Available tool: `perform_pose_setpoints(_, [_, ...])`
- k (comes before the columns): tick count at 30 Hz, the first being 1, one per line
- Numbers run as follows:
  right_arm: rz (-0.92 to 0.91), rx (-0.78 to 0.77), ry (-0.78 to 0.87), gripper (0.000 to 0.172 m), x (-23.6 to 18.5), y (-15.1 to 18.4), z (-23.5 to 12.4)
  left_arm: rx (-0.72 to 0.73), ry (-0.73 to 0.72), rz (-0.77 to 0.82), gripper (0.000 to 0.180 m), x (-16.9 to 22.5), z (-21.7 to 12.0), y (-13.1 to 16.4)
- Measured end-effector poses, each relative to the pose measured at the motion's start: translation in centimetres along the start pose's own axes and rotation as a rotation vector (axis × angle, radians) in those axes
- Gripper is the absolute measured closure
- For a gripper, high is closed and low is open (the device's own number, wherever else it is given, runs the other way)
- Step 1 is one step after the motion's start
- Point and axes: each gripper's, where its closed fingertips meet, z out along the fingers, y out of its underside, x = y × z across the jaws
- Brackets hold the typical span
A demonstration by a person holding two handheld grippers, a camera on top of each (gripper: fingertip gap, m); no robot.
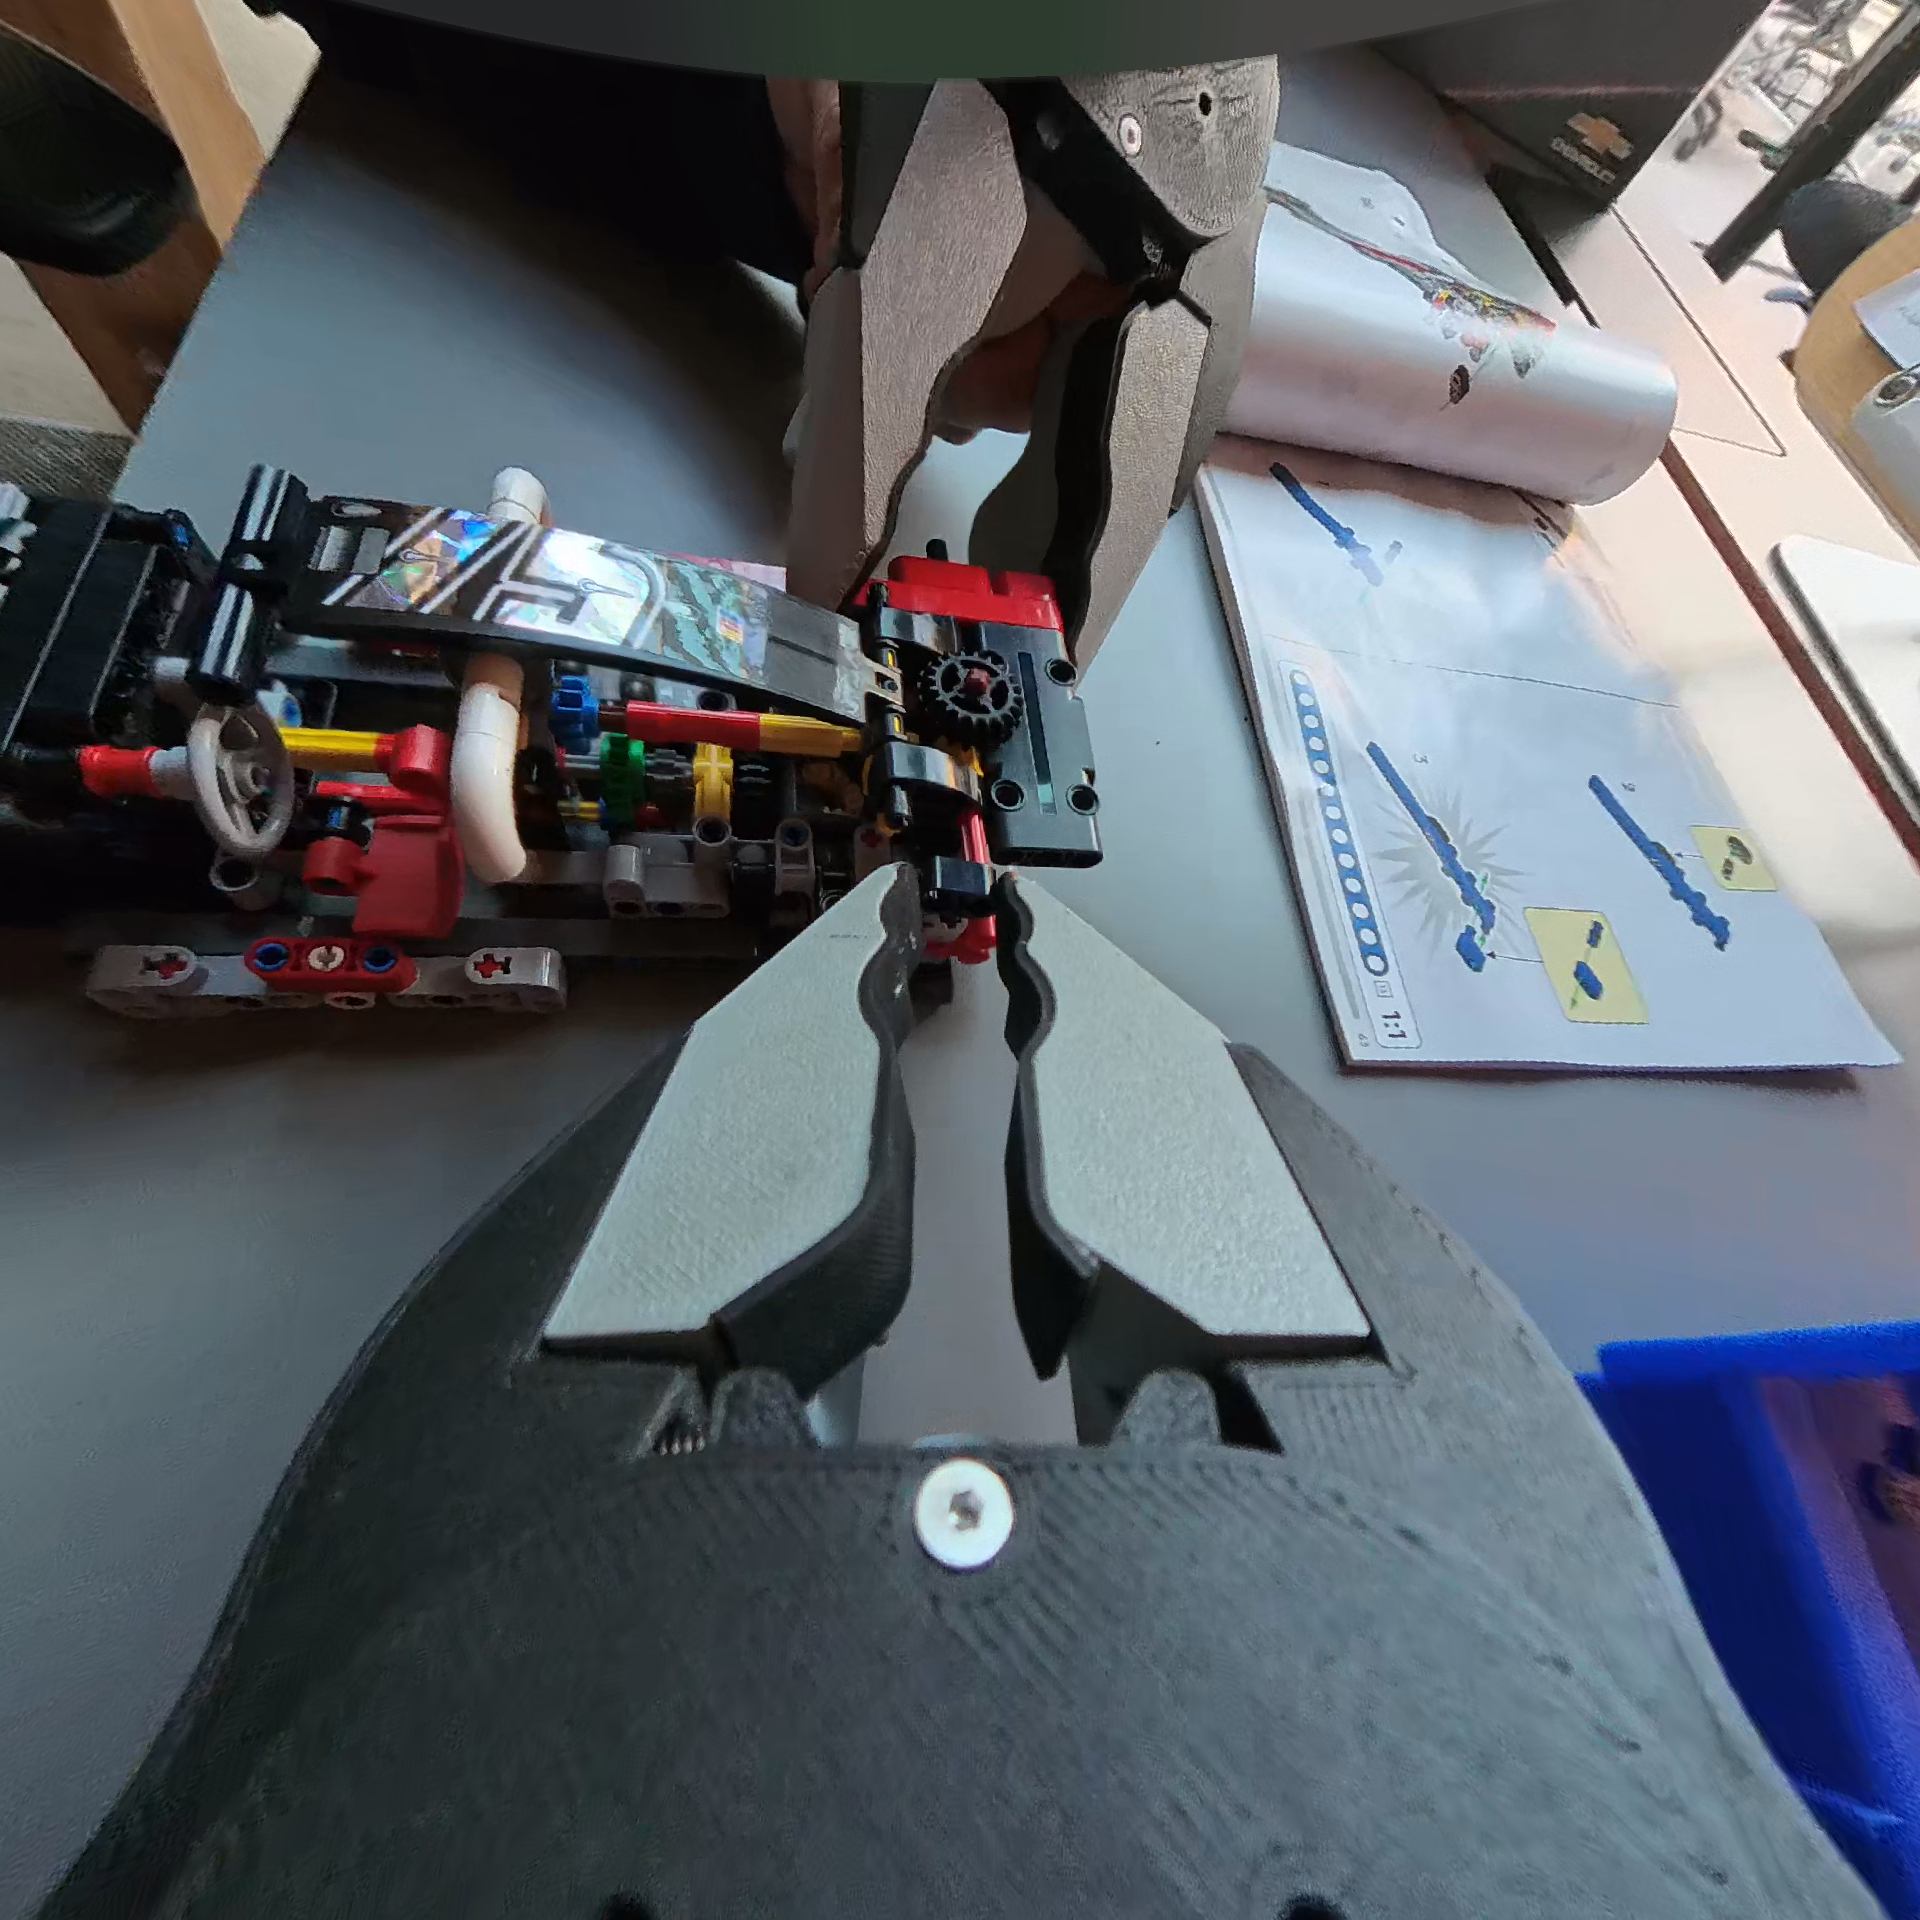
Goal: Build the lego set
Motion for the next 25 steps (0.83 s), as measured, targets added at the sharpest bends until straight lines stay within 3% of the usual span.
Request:
perform_pose_setpoints(6, [0.093, 0.077, -0.099, 0.160, 0.0, 0.0, 0.1, 0.007, 0.002, -0.003, 0.127, 0.0, 0.0, 0.0])
perform_pose_setpoints(25, [0.143, 0.122, -0.118, 0.164, 0.0, -0.4, -0.9, 0.014, -0.002, 0.006, 0.126, 0.2, 0.3, -0.1])
